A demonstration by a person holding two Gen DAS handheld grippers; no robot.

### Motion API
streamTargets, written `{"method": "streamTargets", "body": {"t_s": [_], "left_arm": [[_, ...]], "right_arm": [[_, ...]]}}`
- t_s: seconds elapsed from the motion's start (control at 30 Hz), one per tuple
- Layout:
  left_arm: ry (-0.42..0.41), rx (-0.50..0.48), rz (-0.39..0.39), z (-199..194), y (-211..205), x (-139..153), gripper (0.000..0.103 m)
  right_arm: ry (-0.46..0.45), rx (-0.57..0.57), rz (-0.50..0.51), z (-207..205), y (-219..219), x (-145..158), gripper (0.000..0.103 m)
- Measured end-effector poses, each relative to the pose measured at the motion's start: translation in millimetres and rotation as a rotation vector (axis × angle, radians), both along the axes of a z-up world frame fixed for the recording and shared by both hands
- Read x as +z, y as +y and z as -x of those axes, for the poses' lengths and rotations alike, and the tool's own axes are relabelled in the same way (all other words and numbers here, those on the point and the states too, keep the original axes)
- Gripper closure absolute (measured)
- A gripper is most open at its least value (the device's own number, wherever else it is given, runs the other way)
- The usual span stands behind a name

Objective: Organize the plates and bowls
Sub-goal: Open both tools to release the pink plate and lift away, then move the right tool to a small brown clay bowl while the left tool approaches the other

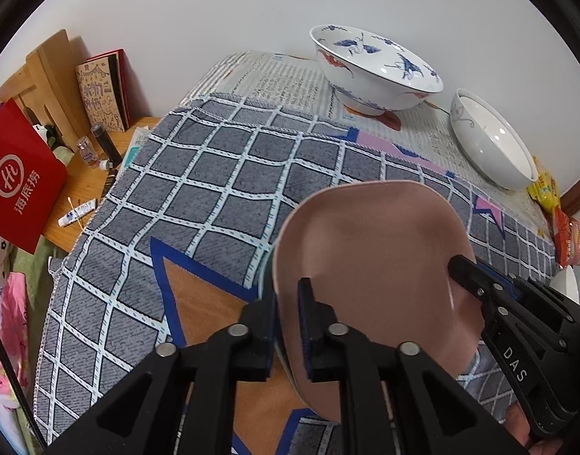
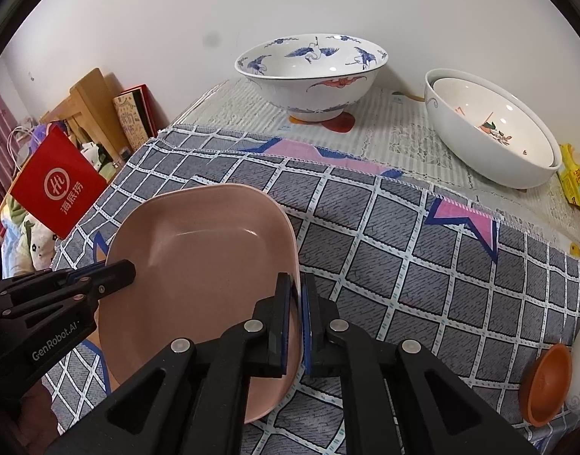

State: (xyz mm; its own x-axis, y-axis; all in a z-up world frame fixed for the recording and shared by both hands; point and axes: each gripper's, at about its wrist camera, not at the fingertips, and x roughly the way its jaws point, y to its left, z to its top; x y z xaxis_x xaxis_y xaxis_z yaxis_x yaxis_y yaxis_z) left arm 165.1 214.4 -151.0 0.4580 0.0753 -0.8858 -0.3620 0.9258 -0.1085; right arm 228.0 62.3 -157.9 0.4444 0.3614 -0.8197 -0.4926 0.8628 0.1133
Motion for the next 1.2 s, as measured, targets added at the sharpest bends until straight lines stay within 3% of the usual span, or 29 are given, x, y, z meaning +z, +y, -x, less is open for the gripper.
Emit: {"method": "streamTargets", "body": {"t_s": [0.07,0.2,0.37,0.6,0.73,0.93,1.2], "left_arm": [[0.002,-0.005,-0.001,3.4,-2.6,2.1,0.086],[0.000,-0.019,-0.034,9.8,-9.2,9.3,0.069],[-0.006,-0.027,-0.052,19.1,-16.2,20.7,0.068],[-0.036,-0.048,-0.090,32.4,-43.7,47.7,0.068],[-0.076,-0.088,-0.107,38.6,-81.7,68.5,0.068],[-0.136,-0.156,-0.134,44.5,-160.8,87.9,0.062],[-0.174,-0.245,-0.147,54.8,-266.5,99.9,0.062]], "right_arm": [[-0.001,-0.002,-0.002,2.1,-1.9,1.7,0.092],[-0.008,-0.004,-0.015,9.0,-8.8,7.9,0.089],[-0.027,-0.003,-0.018,22.5,-21.8,18.9,0.086],[-0.092,-0.071,-0.032,48.9,-76.7,47.2,0.071],[-0.178,-0.161,-0.007,68.8,-131.0,70.1,0.062],[-0.288,-0.298,0.033,103.3,-227.6,88.4,0.061],[-0.222,-0.396,0.031,132.5,-331.2,77.0,0.061]]}}
